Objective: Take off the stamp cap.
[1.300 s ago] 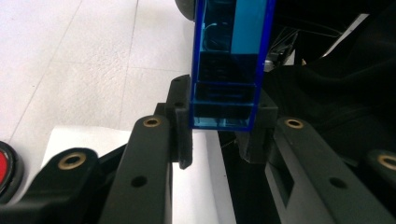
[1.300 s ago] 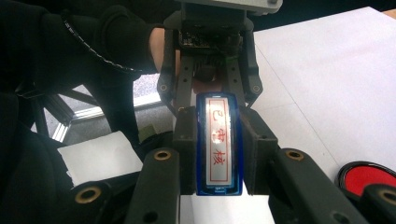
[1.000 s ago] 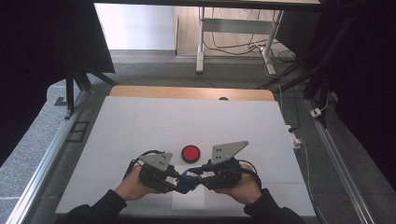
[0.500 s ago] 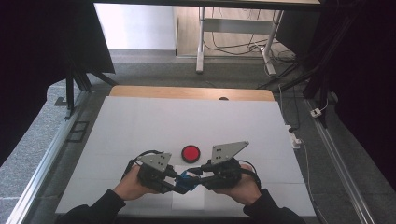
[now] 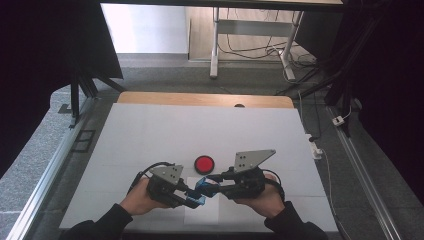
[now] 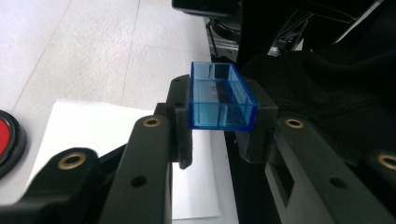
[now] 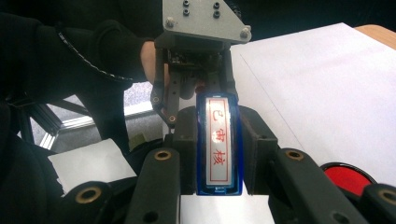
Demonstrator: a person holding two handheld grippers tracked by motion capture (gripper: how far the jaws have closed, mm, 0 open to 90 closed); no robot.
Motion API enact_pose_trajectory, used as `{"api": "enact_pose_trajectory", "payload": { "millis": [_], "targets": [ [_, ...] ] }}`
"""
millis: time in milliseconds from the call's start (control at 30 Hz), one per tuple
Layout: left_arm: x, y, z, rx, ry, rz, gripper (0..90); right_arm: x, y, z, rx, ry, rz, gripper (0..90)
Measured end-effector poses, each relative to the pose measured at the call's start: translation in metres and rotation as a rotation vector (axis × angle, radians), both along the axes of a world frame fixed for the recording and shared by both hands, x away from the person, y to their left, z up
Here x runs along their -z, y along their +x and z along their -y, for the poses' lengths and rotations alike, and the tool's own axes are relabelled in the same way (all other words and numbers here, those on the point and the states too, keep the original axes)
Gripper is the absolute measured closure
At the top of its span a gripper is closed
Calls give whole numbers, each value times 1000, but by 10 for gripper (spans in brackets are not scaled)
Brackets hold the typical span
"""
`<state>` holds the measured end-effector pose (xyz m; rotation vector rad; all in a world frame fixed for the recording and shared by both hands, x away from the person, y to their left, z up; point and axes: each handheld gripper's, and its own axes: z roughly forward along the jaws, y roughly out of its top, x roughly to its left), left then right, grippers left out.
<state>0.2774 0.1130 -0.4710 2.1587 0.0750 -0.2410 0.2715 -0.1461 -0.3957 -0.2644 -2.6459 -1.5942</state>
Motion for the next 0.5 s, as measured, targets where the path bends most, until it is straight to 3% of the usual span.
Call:
{"api": "enact_pose_trajectory", "payload": {
  "millis": [200, 367, 500],
  "targets": [
    [-1, -2, -2, -26, 27, 12, 690, 1, 1, 1, 16, -11, 6, 712],
    [-3, -3, -4, -93, 55, -2, 689, 2, 0, 1, 29, -12, 7, 712],
    [-5, -6, -6, -124, 82, 15, 688, 2, 0, 2, 38, -16, 12, 712]
  ]
}}
